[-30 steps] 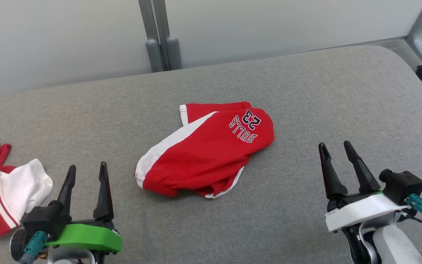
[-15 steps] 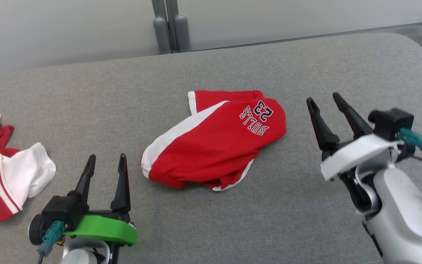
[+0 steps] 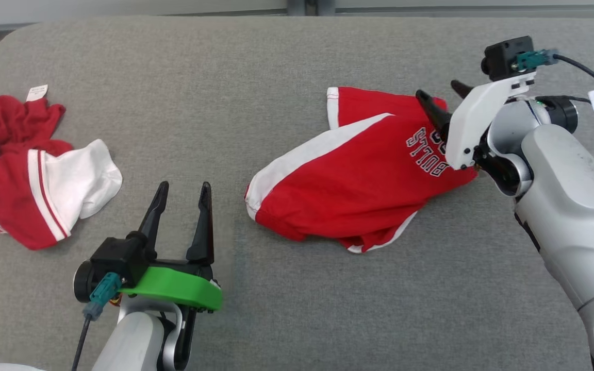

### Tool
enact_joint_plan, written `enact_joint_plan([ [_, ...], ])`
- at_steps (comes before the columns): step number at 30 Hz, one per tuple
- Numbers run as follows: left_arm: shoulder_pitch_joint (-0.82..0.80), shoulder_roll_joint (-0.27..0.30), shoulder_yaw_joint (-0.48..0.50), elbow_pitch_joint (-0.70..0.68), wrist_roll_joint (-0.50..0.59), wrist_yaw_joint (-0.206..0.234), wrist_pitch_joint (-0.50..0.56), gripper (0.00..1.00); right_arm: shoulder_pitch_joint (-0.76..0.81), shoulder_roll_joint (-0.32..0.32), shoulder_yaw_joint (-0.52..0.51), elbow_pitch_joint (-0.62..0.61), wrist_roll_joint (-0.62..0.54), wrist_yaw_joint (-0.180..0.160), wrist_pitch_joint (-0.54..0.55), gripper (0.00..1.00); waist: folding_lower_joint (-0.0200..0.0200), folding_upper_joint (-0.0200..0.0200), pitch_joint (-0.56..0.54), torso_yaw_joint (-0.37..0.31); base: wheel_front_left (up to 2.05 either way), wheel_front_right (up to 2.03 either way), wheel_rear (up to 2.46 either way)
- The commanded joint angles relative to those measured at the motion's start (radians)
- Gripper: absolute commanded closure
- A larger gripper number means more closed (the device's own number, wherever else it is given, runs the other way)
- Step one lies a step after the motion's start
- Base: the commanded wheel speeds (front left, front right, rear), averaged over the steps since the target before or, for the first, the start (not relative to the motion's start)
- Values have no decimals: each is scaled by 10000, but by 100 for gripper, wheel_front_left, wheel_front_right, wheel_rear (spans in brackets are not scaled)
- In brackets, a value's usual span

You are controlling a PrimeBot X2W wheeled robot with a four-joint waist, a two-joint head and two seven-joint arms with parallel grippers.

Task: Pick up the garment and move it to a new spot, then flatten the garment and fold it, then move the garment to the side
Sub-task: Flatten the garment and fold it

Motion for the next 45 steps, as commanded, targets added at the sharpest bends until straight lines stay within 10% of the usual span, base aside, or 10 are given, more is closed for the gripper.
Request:
enact_joint_plan([
  [1, -182, -61, 76, 89, 82, -88, -8, 0, -212, -58, 206, 413, 206, -4, 383, 0, 0, 0, 472, 698, 0, 0, 0],
  [12, 117, -305, 530, 531, 399, -397, -7, 0, -316, -2, 1317, 1688, 709, -3, 2428, 0, 0, 0, 206, 739, 0, 0, 0],
  [14, 117, -320, 594, 572, 418, -426, -8, 0, -271, -9, 1466, 1682, 637, -3, 2568, 52, 0, 0, 171, 661, 0, 0, 0],
  [17, 113, -321, 651, 638, 435, -486, -8, 0, -218, -29, 1544, 1542, 562, -3, 2299, 100, 0, 0, 98, 533, 0, 0, 0],
  [33, 623, 3, 714, 906, 523, -576, 39, 0, 1736, 220, -194, 88, 866, -5, -3837, 100, 0, 0, -1159, -508, 0, 0, 0],
  [45, 938, 270, 598, 649, 480, -488, 338, 0, 5795, 230, -1502, -2260, 1787, -3, -5163, 100, 0, 0, -1297, -1015, 0, 0, 0],
])
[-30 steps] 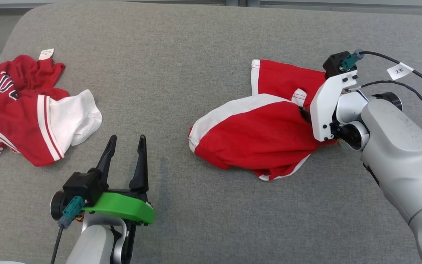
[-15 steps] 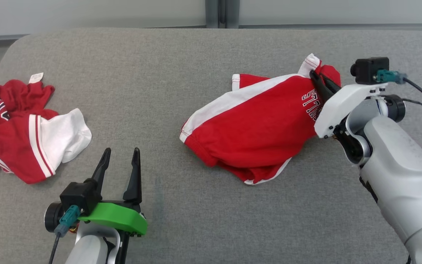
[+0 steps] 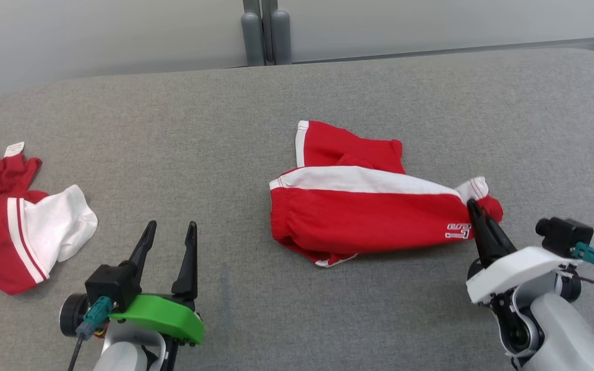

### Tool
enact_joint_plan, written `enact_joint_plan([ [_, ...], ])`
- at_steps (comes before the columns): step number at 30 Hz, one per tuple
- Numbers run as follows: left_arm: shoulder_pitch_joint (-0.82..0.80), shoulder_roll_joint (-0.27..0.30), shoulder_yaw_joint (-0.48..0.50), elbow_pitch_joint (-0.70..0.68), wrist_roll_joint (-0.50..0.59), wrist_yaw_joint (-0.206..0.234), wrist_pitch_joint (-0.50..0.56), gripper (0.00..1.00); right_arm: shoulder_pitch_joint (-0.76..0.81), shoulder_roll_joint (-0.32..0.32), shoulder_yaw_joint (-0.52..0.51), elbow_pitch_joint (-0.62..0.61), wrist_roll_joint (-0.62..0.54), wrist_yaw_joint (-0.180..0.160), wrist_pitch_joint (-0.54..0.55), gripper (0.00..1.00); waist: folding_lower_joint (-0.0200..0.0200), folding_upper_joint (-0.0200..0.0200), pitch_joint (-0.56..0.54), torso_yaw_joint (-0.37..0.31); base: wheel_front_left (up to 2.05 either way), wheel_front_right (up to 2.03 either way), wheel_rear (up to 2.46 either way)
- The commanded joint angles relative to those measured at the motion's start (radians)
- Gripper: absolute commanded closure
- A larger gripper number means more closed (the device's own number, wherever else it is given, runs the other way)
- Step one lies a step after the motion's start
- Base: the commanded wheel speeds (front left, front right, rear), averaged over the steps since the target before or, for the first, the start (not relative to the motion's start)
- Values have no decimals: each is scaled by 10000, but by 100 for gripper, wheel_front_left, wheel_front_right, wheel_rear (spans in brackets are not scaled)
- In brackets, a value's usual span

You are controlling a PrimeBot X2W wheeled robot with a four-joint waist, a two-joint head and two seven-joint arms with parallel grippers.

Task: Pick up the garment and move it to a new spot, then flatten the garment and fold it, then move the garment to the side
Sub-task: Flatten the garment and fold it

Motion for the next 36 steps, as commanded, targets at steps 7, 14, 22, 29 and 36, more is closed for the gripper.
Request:
enact_joint_plan([
  [7, 199, 123, -42, -64, -98, 87, 88, 0, 691, 301, -459, 423, -240, -3, 15, 0, 0, 0, -201, -181, 0, 0, 0],
  [14, 306, 167, 49, -119, -221, 180, 28, 0, 599, 121, -952, -122, -680, -3, -77, 0, 0, 0, -430, -353, 0, 0, 0],
  [22, 498, 327, 226, -528, -290, 367, 15, 0, 1337, 310, -1703, -1211, -1691, -3, -113, 0, 0, 0, -563, -520, 0, 0, 0],
  [29, 699, 323, 247, -825, -327, 498, 11, 0, 1790, 744, -2102, -1697, -2397, -3, -40, 0, 0, 0, -733, -571, 0, 0, 0],
  [36, 933, 401, 351, -1060, -406, 640, -44, 0, 2054, 703, -2132, -2339, -2952, -3, 179, 0, 0, 0, -939, -571, 0, 0, 0],
])
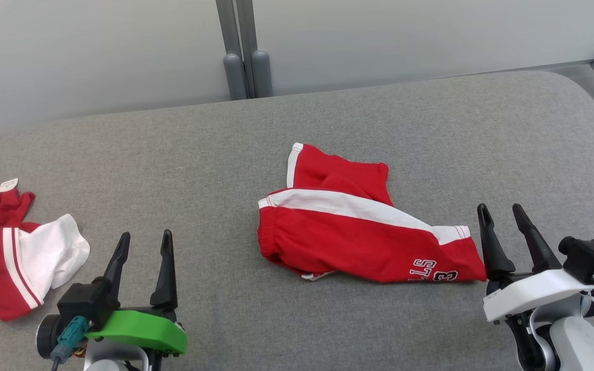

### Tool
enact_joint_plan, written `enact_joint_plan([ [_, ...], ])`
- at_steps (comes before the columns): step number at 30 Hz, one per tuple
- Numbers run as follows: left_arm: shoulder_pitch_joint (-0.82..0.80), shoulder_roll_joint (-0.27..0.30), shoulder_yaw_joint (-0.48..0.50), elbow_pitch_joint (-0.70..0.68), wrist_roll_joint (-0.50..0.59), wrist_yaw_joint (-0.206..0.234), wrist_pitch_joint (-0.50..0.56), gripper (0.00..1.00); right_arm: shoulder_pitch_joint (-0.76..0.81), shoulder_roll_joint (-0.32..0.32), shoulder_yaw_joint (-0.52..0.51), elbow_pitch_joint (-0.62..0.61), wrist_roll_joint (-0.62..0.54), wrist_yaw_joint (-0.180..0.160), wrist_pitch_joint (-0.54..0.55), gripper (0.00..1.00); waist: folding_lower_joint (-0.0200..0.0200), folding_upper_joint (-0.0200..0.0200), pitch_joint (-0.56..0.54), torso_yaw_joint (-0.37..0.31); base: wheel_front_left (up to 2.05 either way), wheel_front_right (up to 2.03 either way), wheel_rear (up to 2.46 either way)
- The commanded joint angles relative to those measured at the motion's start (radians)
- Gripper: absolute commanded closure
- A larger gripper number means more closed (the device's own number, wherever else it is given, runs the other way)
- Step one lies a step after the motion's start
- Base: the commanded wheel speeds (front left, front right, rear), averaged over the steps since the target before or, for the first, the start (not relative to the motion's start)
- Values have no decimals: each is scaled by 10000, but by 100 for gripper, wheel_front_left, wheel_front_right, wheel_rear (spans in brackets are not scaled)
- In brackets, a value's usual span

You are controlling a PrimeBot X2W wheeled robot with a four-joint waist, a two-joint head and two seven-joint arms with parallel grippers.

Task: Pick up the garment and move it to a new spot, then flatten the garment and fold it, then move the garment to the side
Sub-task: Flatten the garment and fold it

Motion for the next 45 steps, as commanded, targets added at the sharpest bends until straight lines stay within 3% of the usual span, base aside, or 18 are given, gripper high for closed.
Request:
enact_joint_plan([
  [1, 135, 66, 26, -67, -26, 54, -46, 0, 186, -24, -35, -126, -121, -3, 45, 0, 0, 0, -13, -2, 0, 0, 0],
  [13, 122, 131, -51, -220, -66, 138, 46, 0, 395, 240, -422, -480, -408, -3, 509, 0, 0, 0, 99, -30, 0, 0, 0],
  [17, -249, 143, -218, -322, -369, -160, 674, 0, 163, 247, -626, -318, -439, -3, 953, 0, 0, 0, 326, -116, 0, 0, 0],
  [21, -928, 397, -419, -173, -1048, -598, 2583, 0, -388, -7, -557, 112, -459, -3, 1961, 0, 0, 0, 694, -241, 0, 0, 0],
  [23, -1683, 656, -481, -118, -1815, -933, 4456, 0, -980, -181, -372, 643, -275, -3, 2971, 0, 0, 0, 943, -354, 0, 0, 0],
  [31, -3349, 1137, -564, 129, -3988, -1421, 8476, 0, -2389, -371, 243, 1940, 383, -3, 4993, 0, 0, 0, 1457, -548, 0, 0, 0],
  [37, -4150, 1170, -712, 711, -4931, -1566, 9983, 0, -2926, -351, 910, 2541, 855, -3, 5411, 0, 0, 0, 1683, -637, 0, 0, 0],
  [45, -4798, 1087, -1054, 1112, -5419, -1680, 10802, 0, -3462, -266, 1442, 3048, 959, -3, 5067, 0, 0, 0, 1860, -815, 0, 0, 0],
])
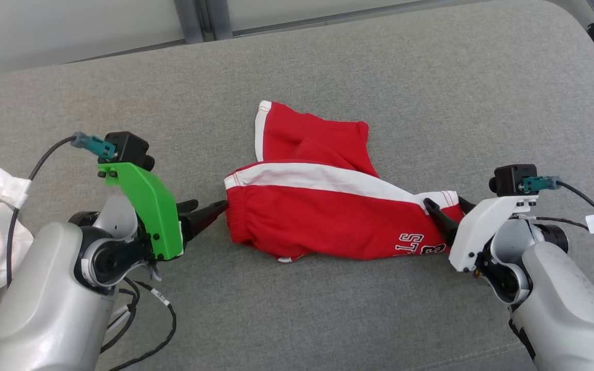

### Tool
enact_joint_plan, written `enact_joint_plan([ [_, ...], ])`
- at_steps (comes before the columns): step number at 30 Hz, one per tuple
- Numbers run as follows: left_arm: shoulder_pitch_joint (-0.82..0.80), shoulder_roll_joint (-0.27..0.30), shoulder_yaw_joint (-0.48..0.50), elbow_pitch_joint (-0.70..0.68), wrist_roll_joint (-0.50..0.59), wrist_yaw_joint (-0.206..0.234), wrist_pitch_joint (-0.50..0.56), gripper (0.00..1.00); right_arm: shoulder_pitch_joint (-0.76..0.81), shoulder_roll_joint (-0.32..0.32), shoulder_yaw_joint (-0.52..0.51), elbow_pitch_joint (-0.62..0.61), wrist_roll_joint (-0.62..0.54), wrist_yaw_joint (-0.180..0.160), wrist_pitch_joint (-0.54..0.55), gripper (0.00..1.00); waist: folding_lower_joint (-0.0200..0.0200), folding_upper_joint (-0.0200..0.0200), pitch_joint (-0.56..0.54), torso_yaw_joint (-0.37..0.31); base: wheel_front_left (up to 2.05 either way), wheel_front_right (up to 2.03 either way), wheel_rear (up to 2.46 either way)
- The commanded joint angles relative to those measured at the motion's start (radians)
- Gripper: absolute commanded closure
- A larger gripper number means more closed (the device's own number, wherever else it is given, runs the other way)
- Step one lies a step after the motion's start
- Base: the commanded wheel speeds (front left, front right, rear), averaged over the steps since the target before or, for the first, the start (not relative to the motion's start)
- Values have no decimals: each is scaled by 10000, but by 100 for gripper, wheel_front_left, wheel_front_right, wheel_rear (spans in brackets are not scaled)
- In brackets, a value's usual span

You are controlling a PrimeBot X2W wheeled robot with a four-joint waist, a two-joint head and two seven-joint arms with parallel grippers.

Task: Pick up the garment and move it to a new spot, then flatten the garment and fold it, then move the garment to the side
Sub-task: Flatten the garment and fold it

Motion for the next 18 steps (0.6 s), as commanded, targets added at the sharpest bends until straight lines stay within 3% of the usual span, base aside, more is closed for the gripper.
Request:
enact_joint_plan([
  [1, -260, -2, -5, 96, -139, -46, 34, 0, -208, -9, 81, 92, 63, -3, -110, 0, 0, 0, 63, -65, 0, 0, 0],
  [18, -1116, -242, 44, 1044, -985, -158, 192, 0, -1119, -29, 1030, 684, 587, -3, -450, 0, 0, 0, 570, -421, 0, 0, 0],
])
